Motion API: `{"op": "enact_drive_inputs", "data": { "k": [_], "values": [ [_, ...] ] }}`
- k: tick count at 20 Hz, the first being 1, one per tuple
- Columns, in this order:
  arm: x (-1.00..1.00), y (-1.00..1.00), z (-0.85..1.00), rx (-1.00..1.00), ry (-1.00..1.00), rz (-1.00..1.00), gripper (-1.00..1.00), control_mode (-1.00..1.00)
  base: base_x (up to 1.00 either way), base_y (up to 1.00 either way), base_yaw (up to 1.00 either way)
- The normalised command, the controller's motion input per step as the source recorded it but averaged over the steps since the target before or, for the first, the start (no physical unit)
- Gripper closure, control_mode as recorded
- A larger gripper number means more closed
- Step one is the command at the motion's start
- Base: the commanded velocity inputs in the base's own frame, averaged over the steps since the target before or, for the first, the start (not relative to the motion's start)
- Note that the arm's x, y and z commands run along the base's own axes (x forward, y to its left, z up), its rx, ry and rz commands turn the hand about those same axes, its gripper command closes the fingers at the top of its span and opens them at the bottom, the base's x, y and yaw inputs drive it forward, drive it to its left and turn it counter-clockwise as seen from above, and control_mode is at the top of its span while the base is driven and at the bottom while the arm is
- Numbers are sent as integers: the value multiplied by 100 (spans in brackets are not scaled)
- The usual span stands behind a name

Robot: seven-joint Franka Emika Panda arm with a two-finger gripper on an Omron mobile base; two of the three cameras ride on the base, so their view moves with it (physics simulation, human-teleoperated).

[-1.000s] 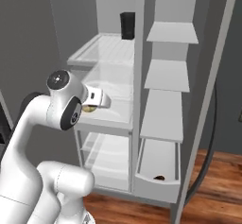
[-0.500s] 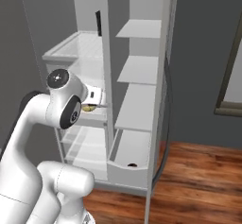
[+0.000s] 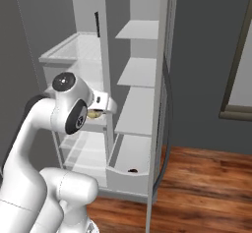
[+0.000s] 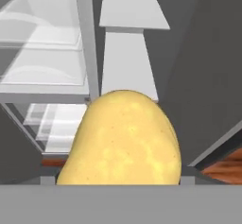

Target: Take the sweet potato and potato from the fridge shelf and place them in the freezer drawer to begin freezing them.

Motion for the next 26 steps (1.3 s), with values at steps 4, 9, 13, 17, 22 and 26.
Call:
{"op": "enact_drive_inputs", "data": {
  "k": [4,9,13,17,22,26],
  "values": [
    [29,-1,-72,-10,27,0,100,-100,0,0,0],
    [42,-1,-93,-5,22,0,100,-100,0,0,0],
    [57,-11,-78,1,8,0,100,-100,0,0,0],
    [65,-12,-76,5,3,0,100,-100,0,0,0],
    [57,-25,-72,3,7,0,100,-100,0,0,0],
    [35,-25,-54,0,19,0,100,-100,0,0,0]
  ]
}}
